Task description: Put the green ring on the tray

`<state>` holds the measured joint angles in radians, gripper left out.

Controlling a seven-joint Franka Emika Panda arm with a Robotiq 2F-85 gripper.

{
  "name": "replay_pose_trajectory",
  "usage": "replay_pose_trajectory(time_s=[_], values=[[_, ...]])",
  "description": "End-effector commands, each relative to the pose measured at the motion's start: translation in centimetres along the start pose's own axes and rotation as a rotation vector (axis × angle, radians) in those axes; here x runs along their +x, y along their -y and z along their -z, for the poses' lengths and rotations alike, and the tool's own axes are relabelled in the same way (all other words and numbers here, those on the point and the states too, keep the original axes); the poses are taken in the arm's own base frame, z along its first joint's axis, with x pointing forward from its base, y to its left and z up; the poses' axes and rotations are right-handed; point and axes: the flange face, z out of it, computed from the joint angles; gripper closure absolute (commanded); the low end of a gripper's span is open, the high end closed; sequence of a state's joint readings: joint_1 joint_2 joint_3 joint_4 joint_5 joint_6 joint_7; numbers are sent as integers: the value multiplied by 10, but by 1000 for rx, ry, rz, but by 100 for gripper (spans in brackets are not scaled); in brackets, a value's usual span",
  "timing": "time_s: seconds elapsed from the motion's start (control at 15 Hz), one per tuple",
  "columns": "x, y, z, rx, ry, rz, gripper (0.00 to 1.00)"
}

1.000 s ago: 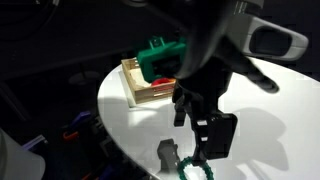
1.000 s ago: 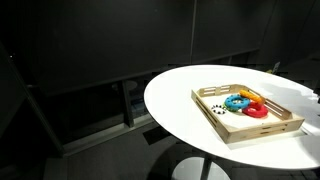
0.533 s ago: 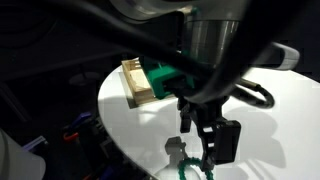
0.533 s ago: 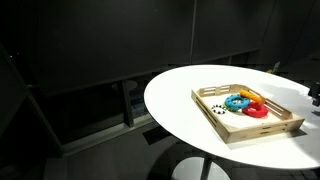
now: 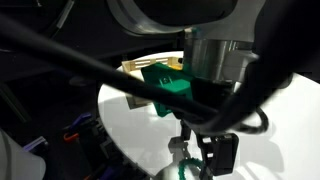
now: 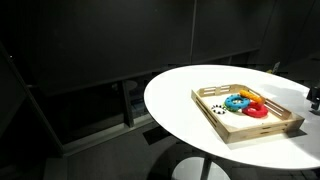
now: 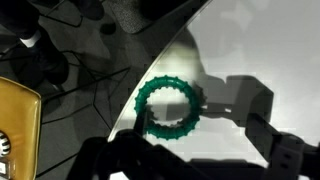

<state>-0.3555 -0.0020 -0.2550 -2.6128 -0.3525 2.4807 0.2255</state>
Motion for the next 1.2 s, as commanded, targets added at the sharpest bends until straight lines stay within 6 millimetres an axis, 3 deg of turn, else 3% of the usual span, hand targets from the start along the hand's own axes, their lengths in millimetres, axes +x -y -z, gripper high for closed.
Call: replay_pose_trajectory(time_s=[0.0,0.2,0.33,0.47,0.87,1.0,1.13], values=[[6,-4,-5,18,10,-28,0],[4,-3,-7,41,17,-43,4],[4,-1,-6,57,18,-55,29],[5,2,-4,70,14,-62,40],[6,4,1,93,3,-77,90],[7,3,3,94,-1,-82,98],[8,5,11,99,-5,-85,94]])
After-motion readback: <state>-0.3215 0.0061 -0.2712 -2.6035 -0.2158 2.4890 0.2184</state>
